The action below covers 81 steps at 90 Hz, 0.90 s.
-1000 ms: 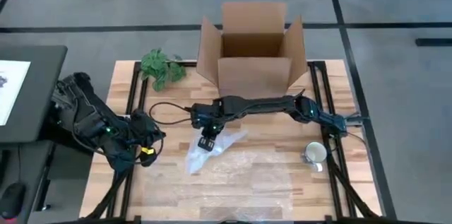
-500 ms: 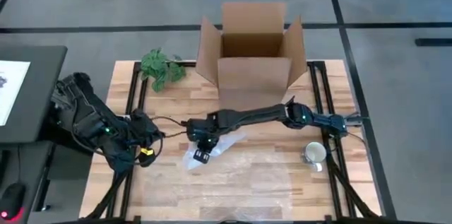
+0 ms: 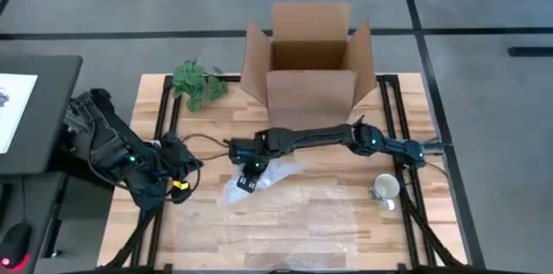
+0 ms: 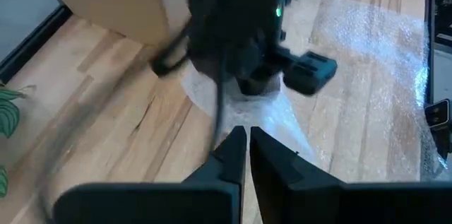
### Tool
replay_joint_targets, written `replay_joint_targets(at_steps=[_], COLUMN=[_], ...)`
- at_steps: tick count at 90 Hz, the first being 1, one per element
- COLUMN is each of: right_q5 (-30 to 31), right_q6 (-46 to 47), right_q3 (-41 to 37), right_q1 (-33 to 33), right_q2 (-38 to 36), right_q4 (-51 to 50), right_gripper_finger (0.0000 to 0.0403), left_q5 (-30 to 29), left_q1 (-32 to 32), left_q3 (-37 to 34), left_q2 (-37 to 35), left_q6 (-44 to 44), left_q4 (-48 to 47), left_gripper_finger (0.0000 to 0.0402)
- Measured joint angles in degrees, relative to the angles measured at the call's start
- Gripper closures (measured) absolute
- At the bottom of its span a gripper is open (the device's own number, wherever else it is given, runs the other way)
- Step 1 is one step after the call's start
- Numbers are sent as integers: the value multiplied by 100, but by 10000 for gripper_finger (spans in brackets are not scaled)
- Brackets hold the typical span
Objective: Wrap mug
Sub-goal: Wrap the white mug with bubble wrap
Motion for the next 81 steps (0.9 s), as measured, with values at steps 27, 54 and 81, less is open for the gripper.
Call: replay_joint_targets(at_steps=[27, 54, 81], right_q5=[-24, 804, 658], right_q6=[60, 42, -261], right_q3=[15, 54, 84], right_q1=[-3, 107, 83], right_q2=[-74, 585, 792], right_q4=[-330, -482, -419], right_gripper_finger=[403, 403, 403], left_q5=[-37, -113, -157], left_q1=[-1, 0, 0], left_q3=[0, 0, 0], left_q2=[0, 0, 1], left_q6=[3, -32, -203], left_q4=[0, 18, 22], left_gripper_finger=[402, 402, 402])
